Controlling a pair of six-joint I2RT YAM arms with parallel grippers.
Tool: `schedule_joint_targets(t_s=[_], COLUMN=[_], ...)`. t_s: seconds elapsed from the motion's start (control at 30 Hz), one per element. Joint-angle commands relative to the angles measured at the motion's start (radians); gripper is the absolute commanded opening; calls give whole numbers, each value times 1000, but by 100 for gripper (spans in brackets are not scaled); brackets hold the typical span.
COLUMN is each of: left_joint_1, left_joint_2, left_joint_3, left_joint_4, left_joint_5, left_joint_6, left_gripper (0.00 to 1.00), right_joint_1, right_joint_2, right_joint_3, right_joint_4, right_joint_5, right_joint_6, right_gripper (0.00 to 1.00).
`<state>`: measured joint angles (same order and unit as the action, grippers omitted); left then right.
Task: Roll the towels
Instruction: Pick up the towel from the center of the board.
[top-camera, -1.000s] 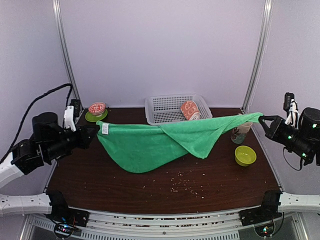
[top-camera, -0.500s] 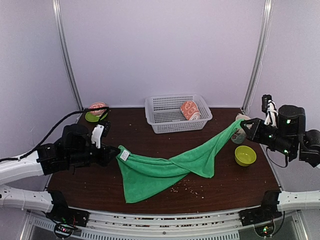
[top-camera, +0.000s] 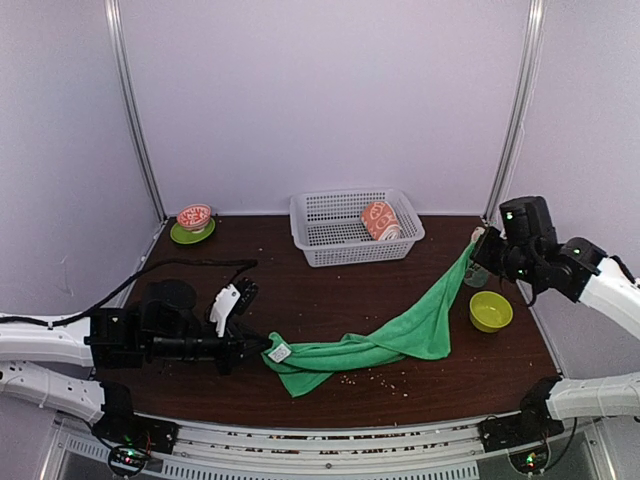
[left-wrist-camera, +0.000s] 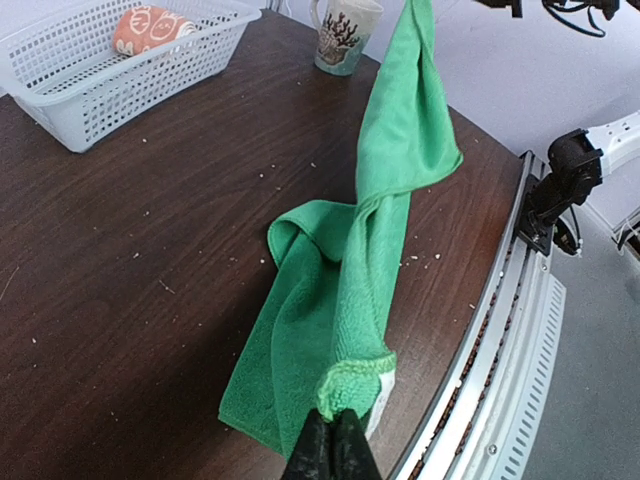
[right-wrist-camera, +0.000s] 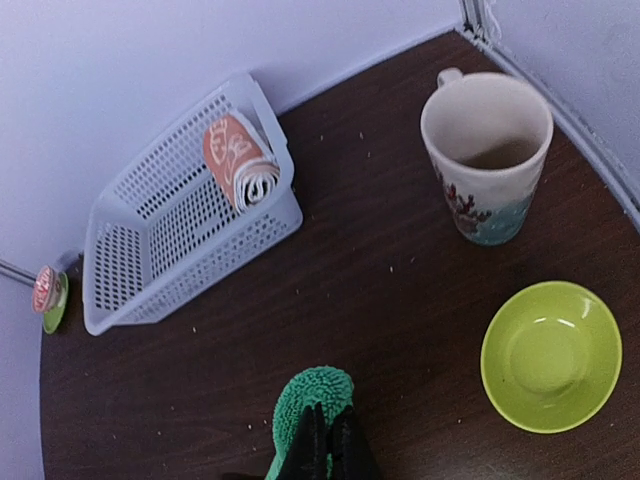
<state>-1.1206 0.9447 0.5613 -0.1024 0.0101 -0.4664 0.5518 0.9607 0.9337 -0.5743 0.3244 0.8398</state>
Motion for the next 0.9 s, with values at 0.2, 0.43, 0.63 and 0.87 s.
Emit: schedule_joint_targets(t_s=[0.2, 0.43, 0.63, 0.87], left_joint_1=[-4, -4, -4, -3], left_joint_2=[-12, 0, 14, 32], left_joint_3=[-89, -74, -46, -28], left_joint_4=[86, 96, 97, 79], left_joint_5=[-125, -182, -226, -245], left_joint_6=[-132, -118, -74, -65], left_gripper=[0, 0, 0, 0], right_joint_1=[-4, 79, 187, 188], right_joint_2=[279, 173, 143, 270], right_joint_3=[93, -27, -267, -394], right_joint_4=[64, 32, 109, 323], right_joint_5=[-272, -333, -366, -392], right_joint_6=[-37, -89, -8, 115], right_gripper=[46, 71, 51, 49])
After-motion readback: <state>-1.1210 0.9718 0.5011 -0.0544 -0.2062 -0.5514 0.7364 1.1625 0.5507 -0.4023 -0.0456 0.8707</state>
